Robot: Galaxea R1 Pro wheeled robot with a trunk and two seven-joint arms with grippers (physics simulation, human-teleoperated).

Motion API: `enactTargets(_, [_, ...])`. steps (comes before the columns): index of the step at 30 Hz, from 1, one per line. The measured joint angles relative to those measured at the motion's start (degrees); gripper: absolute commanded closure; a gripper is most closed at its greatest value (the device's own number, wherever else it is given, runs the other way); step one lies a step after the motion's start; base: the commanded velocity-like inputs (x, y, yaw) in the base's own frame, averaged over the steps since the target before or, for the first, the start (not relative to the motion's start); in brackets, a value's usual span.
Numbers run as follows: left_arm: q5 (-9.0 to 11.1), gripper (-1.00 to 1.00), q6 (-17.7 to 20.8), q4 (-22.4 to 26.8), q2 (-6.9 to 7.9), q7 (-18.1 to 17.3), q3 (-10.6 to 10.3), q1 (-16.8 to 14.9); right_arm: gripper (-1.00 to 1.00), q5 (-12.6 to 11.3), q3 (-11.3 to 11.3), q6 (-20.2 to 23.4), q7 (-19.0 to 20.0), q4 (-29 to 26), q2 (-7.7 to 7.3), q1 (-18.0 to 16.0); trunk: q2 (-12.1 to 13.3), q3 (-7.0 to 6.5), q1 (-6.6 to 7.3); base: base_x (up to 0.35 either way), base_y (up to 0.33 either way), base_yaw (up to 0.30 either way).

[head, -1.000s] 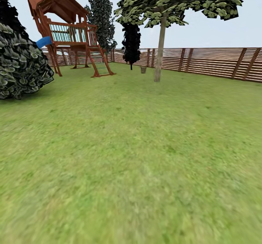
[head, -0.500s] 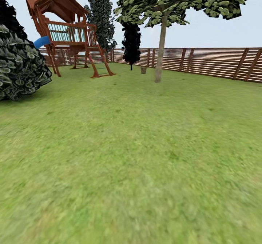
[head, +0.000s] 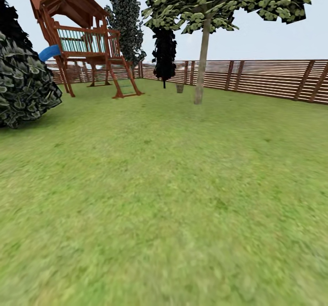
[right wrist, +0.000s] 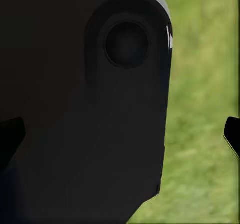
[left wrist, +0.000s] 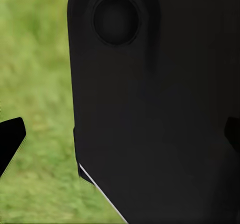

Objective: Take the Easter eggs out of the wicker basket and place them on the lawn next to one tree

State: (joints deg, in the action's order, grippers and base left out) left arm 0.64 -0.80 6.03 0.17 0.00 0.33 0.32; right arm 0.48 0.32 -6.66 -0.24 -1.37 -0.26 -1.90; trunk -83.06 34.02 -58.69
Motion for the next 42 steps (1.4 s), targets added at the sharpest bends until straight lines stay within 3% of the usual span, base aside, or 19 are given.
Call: enactTargets(42, [0.00,-1.00,0.00,0.01,0.00,0.01,0.00,0.00,-1.00,0.02,0.00,0.04,0.00,0.09,0.09,0.00,0.00,0.00,0.00,0.329,0.000,0.000])
